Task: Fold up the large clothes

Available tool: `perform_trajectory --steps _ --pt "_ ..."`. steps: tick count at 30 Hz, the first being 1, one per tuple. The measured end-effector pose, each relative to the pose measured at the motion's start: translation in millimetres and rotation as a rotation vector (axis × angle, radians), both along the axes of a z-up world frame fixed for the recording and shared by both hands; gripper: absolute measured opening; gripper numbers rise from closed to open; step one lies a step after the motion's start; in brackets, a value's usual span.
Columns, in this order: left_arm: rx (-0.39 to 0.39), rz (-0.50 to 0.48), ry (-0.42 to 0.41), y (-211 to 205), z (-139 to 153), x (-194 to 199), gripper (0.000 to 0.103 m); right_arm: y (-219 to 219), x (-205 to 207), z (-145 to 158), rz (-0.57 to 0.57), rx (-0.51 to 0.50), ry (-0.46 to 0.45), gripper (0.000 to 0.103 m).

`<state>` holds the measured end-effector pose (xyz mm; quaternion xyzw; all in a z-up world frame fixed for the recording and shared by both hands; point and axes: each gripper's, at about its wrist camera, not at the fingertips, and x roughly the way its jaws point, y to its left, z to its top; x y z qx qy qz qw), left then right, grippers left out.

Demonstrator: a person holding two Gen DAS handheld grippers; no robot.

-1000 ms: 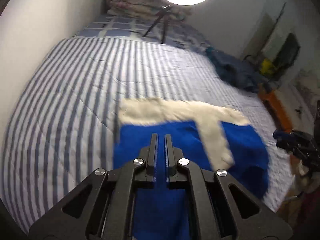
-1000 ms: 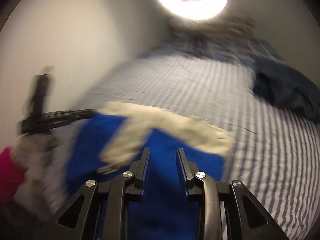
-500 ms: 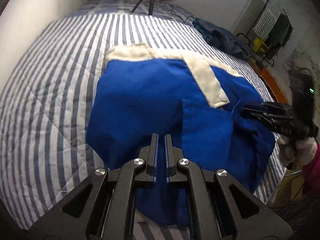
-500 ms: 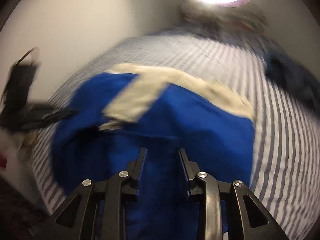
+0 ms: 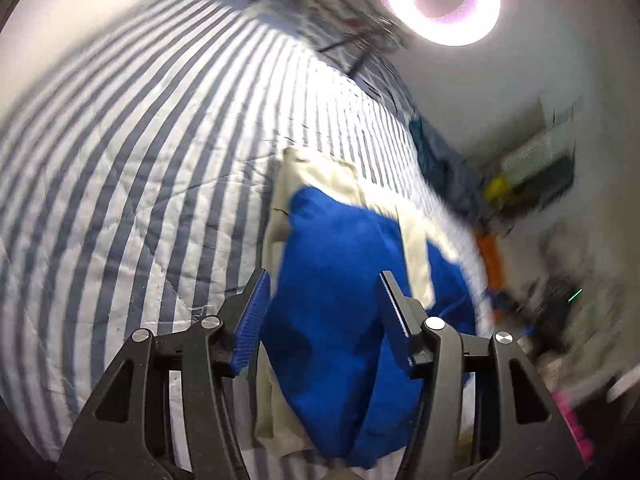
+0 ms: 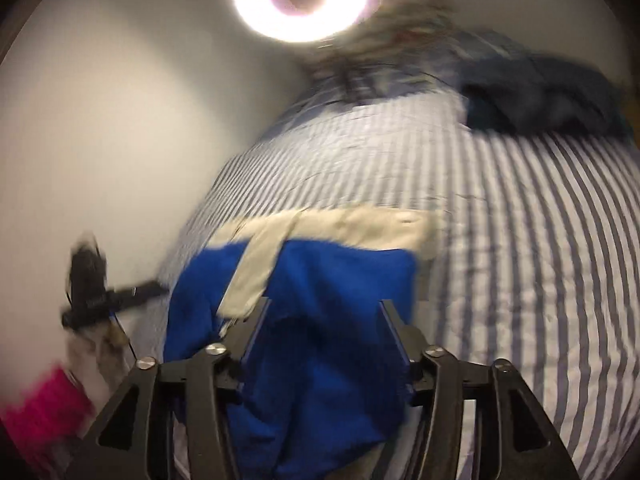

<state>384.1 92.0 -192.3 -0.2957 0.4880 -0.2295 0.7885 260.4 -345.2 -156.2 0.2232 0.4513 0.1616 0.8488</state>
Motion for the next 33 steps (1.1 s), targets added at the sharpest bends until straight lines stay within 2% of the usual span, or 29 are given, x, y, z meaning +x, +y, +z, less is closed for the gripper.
perform_trajectory --steps 1,2,3,8,13,16,19,22,26,29,33 --pt "-0.051 0.027 0.033 8.7 -6.6 4.3 0.058 -10.6 2.5 -6.5 -0.035 0.019 0.027 0.081" --pt "-0.090 0.050 0.062 15.5 -13.3 8.4 0.059 -18.0 4.0 -13.3 -0.059 0.034 0.051 0.086" --pt "-0.110 0.061 0.079 19.4 -17.5 12.0 0.060 -25.2 4.6 -22.0 -0.085 0.051 0.077 0.087" --pt "-0.148 0.045 0.122 21.2 -36.2 26.4 0.060 -35.1 12.6 -56.2 -0.095 0.104 0.158 0.087" --pt "-0.145 0.031 0.149 2.6 -50.7 44.2 0.060 -31.9 17.0 -80.9 -0.081 0.156 0.195 0.086" --pt "-0.041 0.012 0.148 -7.9 -56.4 48.3 0.060 -32.6 17.1 -86.7 -0.068 0.157 0.185 0.086" --pt "-0.014 0.008 0.128 -13.0 -58.7 46.2 0.061 -31.0 13.2 -83.7 -0.047 0.122 0.180 0.083" --pt "-0.082 0.035 0.131 -8.0 -57.5 43.1 0.061 -30.4 14.0 -83.7 -0.058 0.151 0.181 0.083" --pt "-0.193 0.005 0.161 -2.8 -59.4 42.5 0.061 -38.9 9.2 -83.2 -0.050 0.273 0.160 0.083" --pt "-0.215 -0.027 0.206 -4.4 -69.4 43.5 0.061 -38.3 10.1 -89.0 -0.024 0.275 0.174 0.083" --pt "-0.228 -0.041 0.211 -6.3 -75.2 42.9 0.061 -39.2 10.0 -94.8 -0.020 0.313 0.173 0.083"
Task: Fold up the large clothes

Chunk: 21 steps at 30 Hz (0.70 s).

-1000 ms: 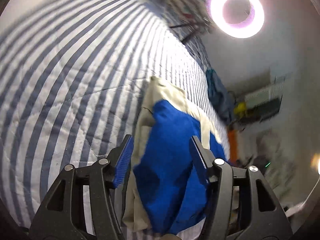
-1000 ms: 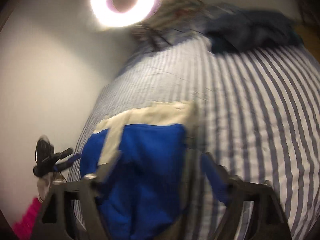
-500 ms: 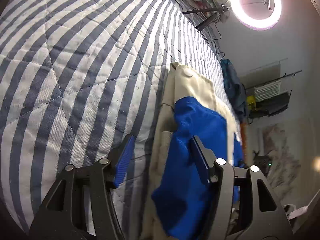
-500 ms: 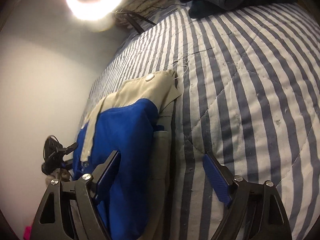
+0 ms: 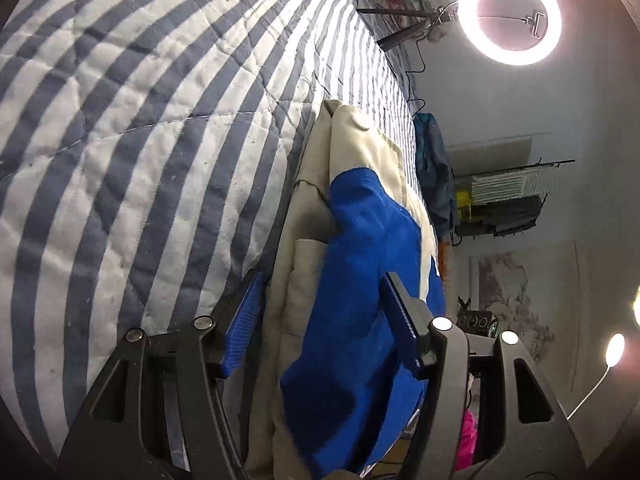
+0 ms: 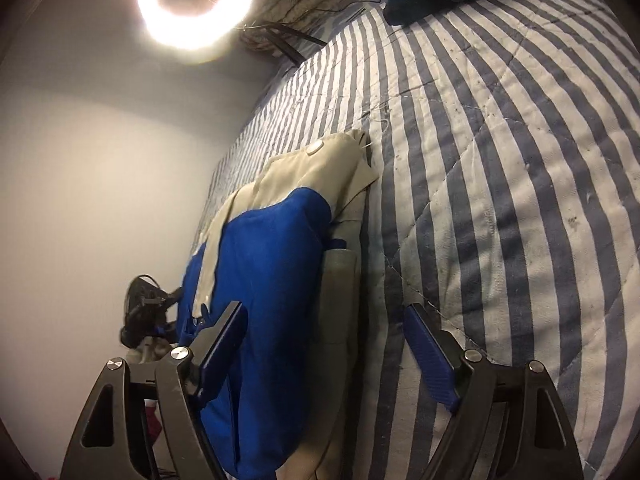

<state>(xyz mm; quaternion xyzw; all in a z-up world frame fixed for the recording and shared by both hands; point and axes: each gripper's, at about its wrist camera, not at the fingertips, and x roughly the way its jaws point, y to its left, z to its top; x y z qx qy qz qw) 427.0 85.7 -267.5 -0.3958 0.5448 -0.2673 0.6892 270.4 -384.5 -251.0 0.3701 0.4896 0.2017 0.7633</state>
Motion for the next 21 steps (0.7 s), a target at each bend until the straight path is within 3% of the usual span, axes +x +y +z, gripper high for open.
perform_trajectory --steps 3,5,7,10,12,14,17,21 --pt "0.007 -0.008 -0.012 -6.9 -0.1 2.5 0.061 -1.3 0.8 -5.1 0.002 0.048 -0.010 0.083" --pt "0.029 -0.021 -0.031 -19.4 1.1 5.2 0.061 0.7 3.0 -8.1 0.008 0.075 -0.019 0.077" --pt "0.075 -0.034 -0.061 -31.6 4.8 6.1 0.059 11.4 11.1 -12.8 0.035 0.097 -0.011 0.060" --pt "0.122 -0.031 -0.082 -41.4 8.5 6.4 0.051 34.3 21.1 -10.5 0.071 0.042 -0.023 0.056" --pt "0.139 -0.025 -0.089 -43.6 11.3 3.7 0.043 39.0 21.9 -8.4 0.068 0.019 -0.018 0.048" --pt "0.210 -0.040 -0.136 -52.2 23.4 -1.7 0.037 39.3 18.3 -5.1 0.060 0.006 -0.016 0.042" --pt "0.300 -0.049 -0.198 -70.1 42.2 -5.4 0.030 52.1 18.9 10.1 0.074 -0.102 -0.038 0.035" --pt "0.342 -0.042 -0.230 -78.4 56.2 -11.0 0.025 71.4 16.2 36.4 0.091 -0.254 -0.070 0.031"
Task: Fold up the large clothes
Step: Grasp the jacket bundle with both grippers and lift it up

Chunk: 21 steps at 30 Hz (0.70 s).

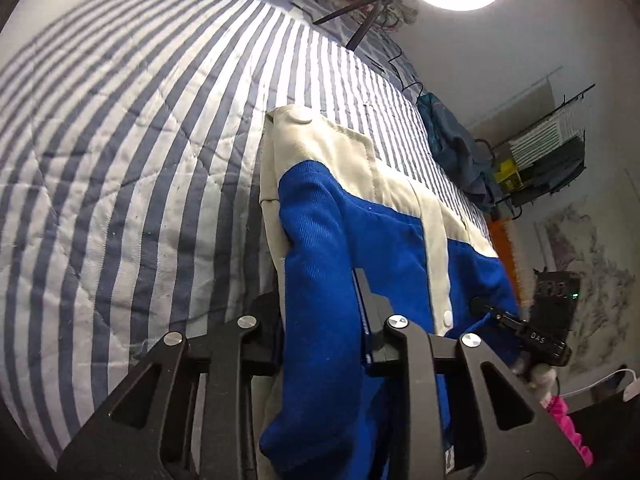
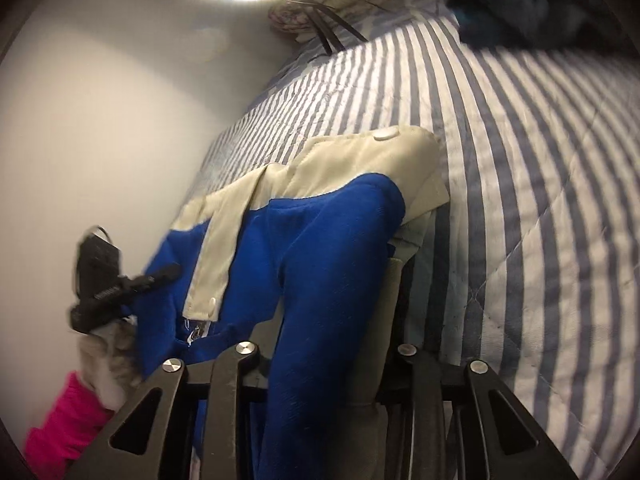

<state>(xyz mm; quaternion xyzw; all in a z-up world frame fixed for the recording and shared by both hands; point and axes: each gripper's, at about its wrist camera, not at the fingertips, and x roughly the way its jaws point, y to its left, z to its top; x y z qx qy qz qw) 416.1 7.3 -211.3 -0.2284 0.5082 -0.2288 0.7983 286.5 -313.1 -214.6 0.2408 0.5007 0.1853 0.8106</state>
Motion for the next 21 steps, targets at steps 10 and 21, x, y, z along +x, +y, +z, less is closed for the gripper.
perform_trajectory --steps 10,21 --pt "0.086 -0.058 -0.097 -34.5 45.2 -21.7 0.023 40.9 -11.6 50.8 0.065 -0.253 -0.063 0.027" --pt "0.112 -0.142 -0.181 -63.3 85.0 -68.0 0.022 49.3 -57.0 98.0 0.090 -0.438 -0.131 0.026"
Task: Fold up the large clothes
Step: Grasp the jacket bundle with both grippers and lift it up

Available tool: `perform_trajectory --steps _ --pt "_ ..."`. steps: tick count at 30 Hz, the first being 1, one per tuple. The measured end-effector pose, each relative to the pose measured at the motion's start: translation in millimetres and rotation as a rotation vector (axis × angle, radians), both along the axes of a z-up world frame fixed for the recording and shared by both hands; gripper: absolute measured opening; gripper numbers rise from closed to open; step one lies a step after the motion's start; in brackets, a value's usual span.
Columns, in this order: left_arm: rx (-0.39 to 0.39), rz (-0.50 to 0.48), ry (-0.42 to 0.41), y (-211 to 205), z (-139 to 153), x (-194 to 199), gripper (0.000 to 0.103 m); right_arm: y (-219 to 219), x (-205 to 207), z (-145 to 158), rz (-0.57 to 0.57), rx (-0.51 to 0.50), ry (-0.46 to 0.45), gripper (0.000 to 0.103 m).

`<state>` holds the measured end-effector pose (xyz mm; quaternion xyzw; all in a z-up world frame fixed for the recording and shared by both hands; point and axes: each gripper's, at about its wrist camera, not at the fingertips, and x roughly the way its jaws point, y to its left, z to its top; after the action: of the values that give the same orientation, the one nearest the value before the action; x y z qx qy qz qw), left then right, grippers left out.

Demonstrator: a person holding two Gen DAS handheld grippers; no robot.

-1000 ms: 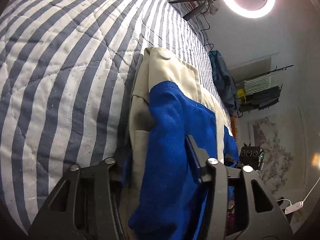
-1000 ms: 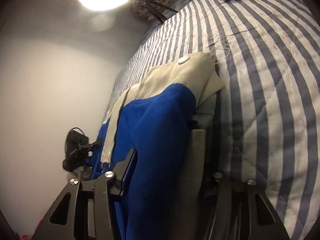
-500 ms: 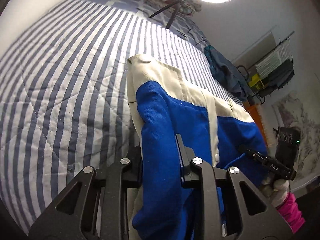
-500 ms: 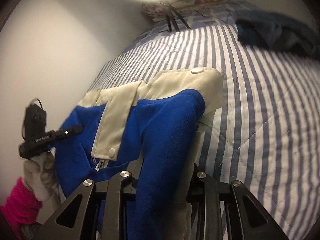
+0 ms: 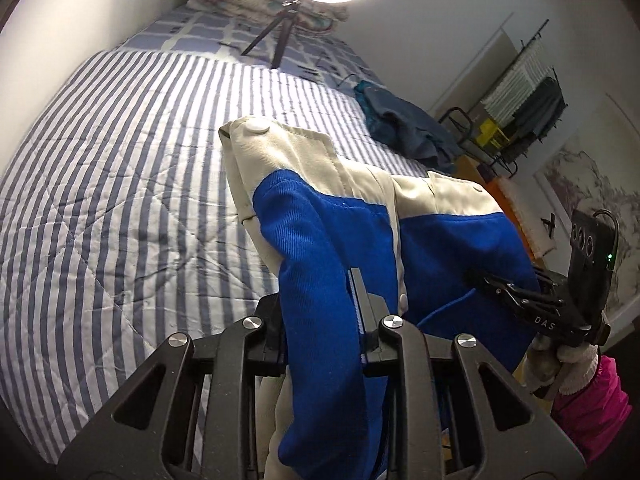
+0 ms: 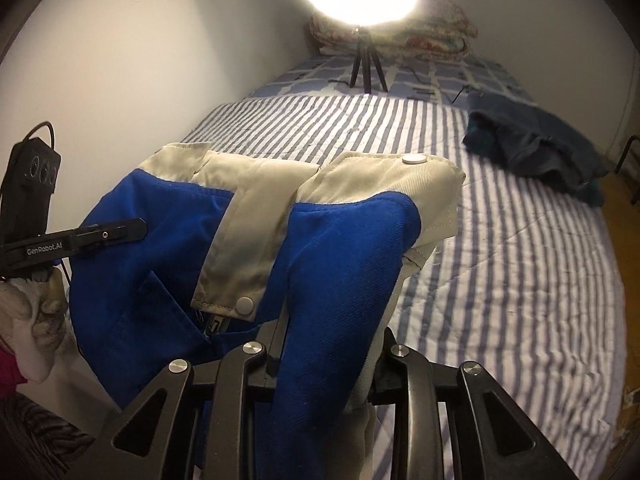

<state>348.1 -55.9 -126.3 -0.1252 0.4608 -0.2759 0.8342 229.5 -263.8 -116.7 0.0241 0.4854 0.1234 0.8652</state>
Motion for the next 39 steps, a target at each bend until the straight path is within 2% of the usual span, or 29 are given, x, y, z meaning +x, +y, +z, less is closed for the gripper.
perform_trajectory --steps 4,14,23,32,39 --pt "-0.017 -0.012 -0.024 -5.1 15.0 -13.4 0.022 -6.9 -18.6 16.4 -0.020 -0.016 -0.025 0.026" --pt "-0.013 -0.041 -0.106 -29.1 47.6 -49.1 0.022 -6.7 -55.1 56.9 -0.040 -0.135 -0.100 0.026" --pt "-0.030 -0.077 -0.141 -62.1 71.1 -58.2 0.022 -21.5 -71.0 83.2 -0.063 -0.204 -0.166 0.025" --pt "-0.048 -0.136 -0.170 -121.9 89.5 -22.0 0.022 -73.6 -54.9 98.9 -0.113 -0.213 -0.197 0.025" --pt "-0.084 -0.181 -0.190 -180.0 92.8 35.0 0.022 -123.2 -9.8 105.9 -0.161 -0.249 -0.212 0.025"
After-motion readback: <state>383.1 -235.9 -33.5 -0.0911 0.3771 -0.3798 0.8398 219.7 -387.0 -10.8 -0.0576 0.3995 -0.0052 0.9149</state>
